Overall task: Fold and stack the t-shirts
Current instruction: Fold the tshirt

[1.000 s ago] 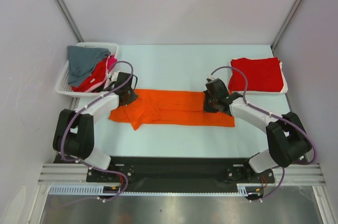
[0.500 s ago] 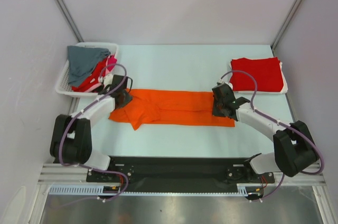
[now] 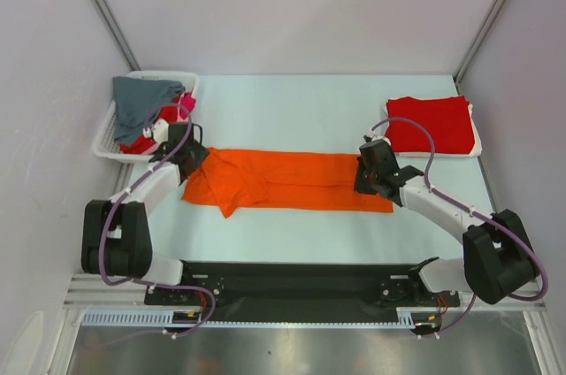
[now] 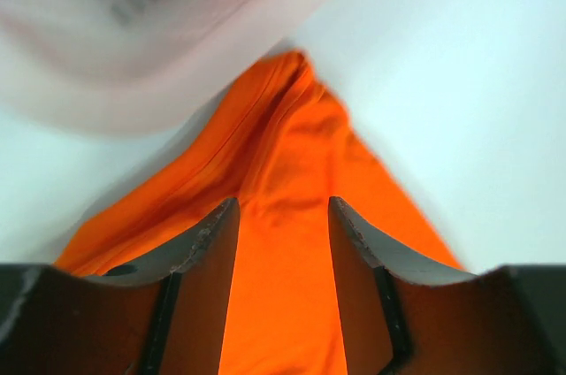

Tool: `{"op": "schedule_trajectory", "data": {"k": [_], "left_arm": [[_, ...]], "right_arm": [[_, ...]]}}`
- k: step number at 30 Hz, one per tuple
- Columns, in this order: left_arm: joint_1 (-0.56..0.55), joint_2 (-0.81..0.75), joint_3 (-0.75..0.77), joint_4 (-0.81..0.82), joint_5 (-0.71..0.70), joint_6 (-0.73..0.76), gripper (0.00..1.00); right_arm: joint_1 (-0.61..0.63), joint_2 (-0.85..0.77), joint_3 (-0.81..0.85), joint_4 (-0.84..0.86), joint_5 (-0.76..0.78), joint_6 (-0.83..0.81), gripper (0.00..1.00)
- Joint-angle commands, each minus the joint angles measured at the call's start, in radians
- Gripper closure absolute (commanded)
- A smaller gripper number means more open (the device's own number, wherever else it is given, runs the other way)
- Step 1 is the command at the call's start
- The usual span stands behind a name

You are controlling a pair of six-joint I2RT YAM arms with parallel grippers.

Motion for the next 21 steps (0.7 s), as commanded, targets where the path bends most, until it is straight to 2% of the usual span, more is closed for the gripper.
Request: {"op": "schedule_trajectory", "data": {"k": [1,9,16,21], "left_arm": [[0.001,0.08,0.104,0.007,-0.055,-0.006,0.5],[0.0,0.27,0.259,-0.04,-0.067,-0.009,0.49],[-0.028,0.425,0.411,-0.196,-0.115,-0.012,0.48],[-0.026,0.517,0.474,-0.228,-0.132,-0.027,0.5]], "right_arm": [[-0.003,-0.028,-0.005,0.035,-0.013,0.006,0.91],[-0.016,-0.054,-0.024,0.041,-0.033,0.007,0.91],[-0.031,-0.074,-0.042,0.048,-0.053,0.01,0.9],[-0.037,-0.085,-0.047,0.051,-0.064,0.012,0.91]]}}
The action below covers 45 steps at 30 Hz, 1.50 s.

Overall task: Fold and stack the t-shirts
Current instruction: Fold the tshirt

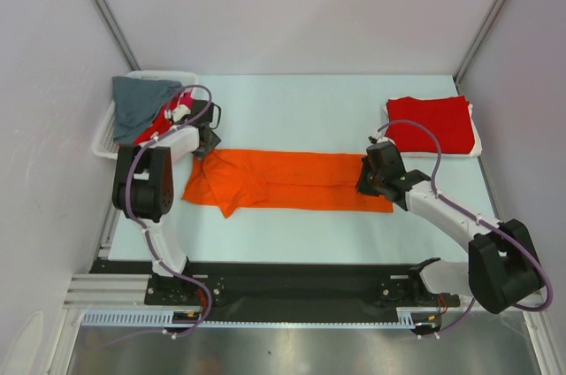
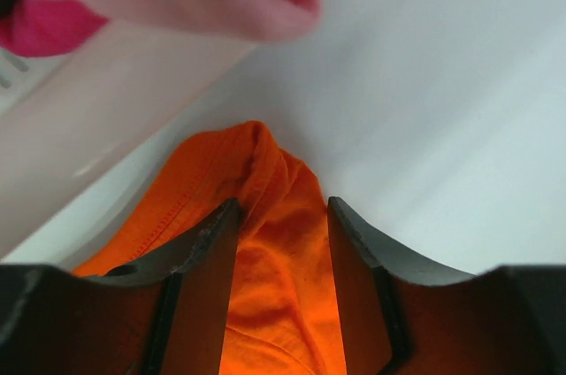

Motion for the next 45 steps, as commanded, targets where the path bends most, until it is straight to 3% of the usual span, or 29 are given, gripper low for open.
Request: {"op": "schedule_trajectory", "data": {"k": [1,11,14,15,17,18,27,29,35,45], "left_arm": [[0.007,0.053,0.059,-0.077,-0.041,-0.023,0.5],[0.007,0.119,0.136,-0.182,-0.054,0.003,0.55],[0.007,0.131,0.144,-0.188,-0.023,0.03,0.67],[0.005,0.131,0.139,-0.185,-0.014,0.034,0.8],[0.005,0.123,0.131,-0.182,-0.012,0.041,0.97],[0.005,0.12,0.128,-0.18,-0.015,0.041,1.0],[-0.027,0.053,0.179,-0.198,-0.084,0.046,1.0],[-0.041,0.045,0.203,-0.208,-0.104,0.04,1.0],[-0.058,0.073,0.281,-0.224,-0.109,0.041,1.0],[-0.058,0.24,0.513,-0.267,-0.09,0.069,1.0]], "right_arm": [[-0.007,-0.031,-0.004,0.028,-0.015,0.013,0.9],[-0.027,-0.06,-0.013,0.033,-0.038,0.018,0.91],[-0.032,-0.069,-0.016,0.034,-0.049,0.019,0.91],[-0.035,-0.077,-0.016,0.034,-0.052,0.019,0.91],[-0.037,-0.084,-0.019,0.033,-0.054,0.021,0.91],[-0.041,-0.089,-0.021,0.033,-0.054,0.021,0.91],[-0.046,-0.086,-0.042,0.025,-0.066,0.009,0.89],[-0.041,-0.066,-0.042,0.016,-0.068,-0.001,0.75],[-0.043,-0.037,-0.041,-0.078,0.09,0.08,0.59],[-0.153,-0.061,-0.105,-0.145,0.141,0.206,0.59]]}}
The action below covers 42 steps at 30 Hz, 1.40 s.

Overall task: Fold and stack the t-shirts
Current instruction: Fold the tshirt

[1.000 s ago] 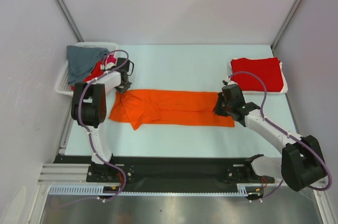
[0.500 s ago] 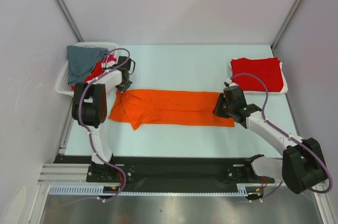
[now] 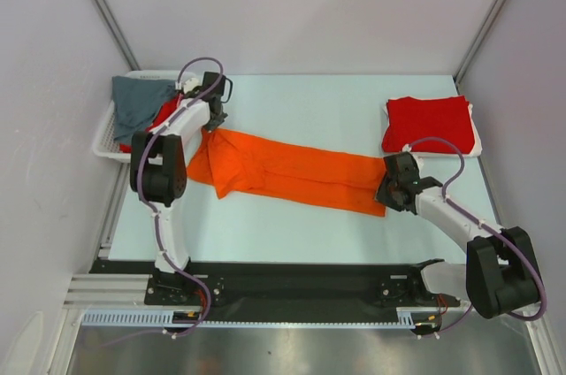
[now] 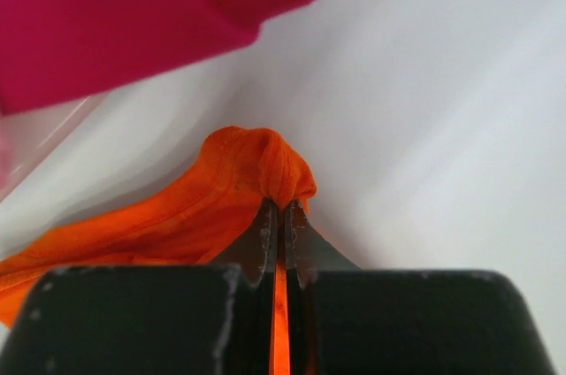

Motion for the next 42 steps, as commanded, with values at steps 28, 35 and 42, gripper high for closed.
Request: {"op": "schedule_trajectory", "data": {"k": [28,35,42], "left_arm": [[-0.088,0.546,0.725,0.126,0.284,0.06,1.0],[-0.179,0.628,0.782,0.327,0.431,0.003,1.0],[-0.274,0.689,0.802,0.508,0.543,-0.129,1.0]], "right_arm": [[0.646,0.095,-0.003,0.053,-0.125,0.375,1.0],[0.887,0.519,0.394,0.242,-0.264,0.369,1.0],[0.899,0.576,0.493,0.365,-0.327,0.293,0.57]]}}
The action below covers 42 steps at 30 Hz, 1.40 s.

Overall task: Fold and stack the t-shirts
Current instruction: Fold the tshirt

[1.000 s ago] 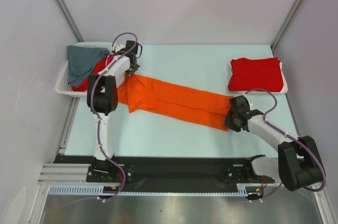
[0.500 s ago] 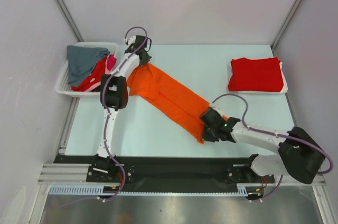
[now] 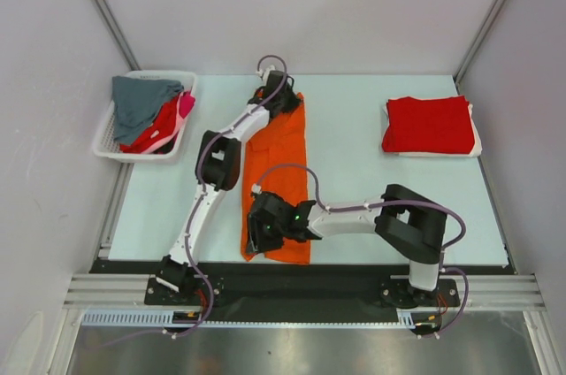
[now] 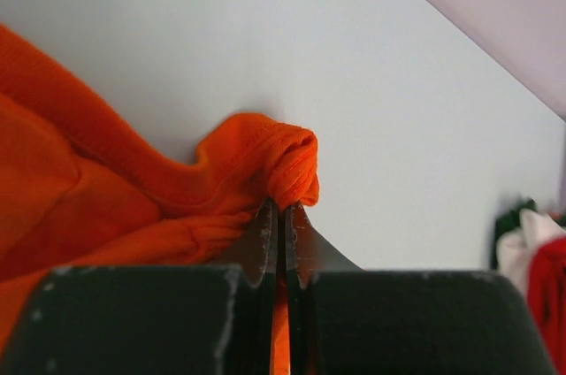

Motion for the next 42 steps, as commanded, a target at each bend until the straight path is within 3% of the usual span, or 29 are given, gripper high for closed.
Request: {"op": "schedule_trajectory", "data": {"k": [1,4,6,10,13,19,22,29,36,42], "left_arm": [[-0.062,0.023,0.057,0.153,0.104,-0.094,1.0],[-0.081,0.03,0.057,0.205,0.096,-0.121,0.98],[-0.081,0.037,0.057,0.231,0.092,-0.14,0.91],[-0.066,0.029,0.059,0.268,0.063,-0.126,0.55],[-0.041,-0.025,0.028,0.269,0.049,-0.097,0.38],[0.016,-0.172,-0.002,0.268,0.063,0.023,0.2],[0.028,-0.302,-0.044,0.245,0.052,0.125,0.16],[0.039,-0.717,-0.54,0.26,0.104,0.326,0.13],[0.051,-1.058,-1.04,0.324,0.145,0.319,0.12],[-0.035,-1.264,-1.369,0.363,0.15,0.294,0.14]], "right_arm": [[-0.026,-0.084,0.013,0.056,-0.01,-0.059,0.54],[-0.093,-0.19,-0.034,0.001,0.048,-0.103,0.49],[-0.164,-0.25,-0.065,-0.031,0.057,-0.128,0.44],[-0.277,-0.397,-0.117,-0.105,0.088,-0.197,0.38],[-0.398,-0.443,-0.143,-0.129,0.065,-0.234,0.38],[-0.72,-0.438,-0.178,-0.07,-0.021,-0.283,0.43],[-0.816,-0.361,-0.166,0.025,-0.071,-0.277,0.44],[-0.954,0.007,0.06,0.195,-0.177,-0.243,0.44],[-0.982,0.266,0.298,0.279,-0.275,-0.162,0.44],[-0.992,0.46,0.523,0.236,-0.266,-0.136,0.45]]}}
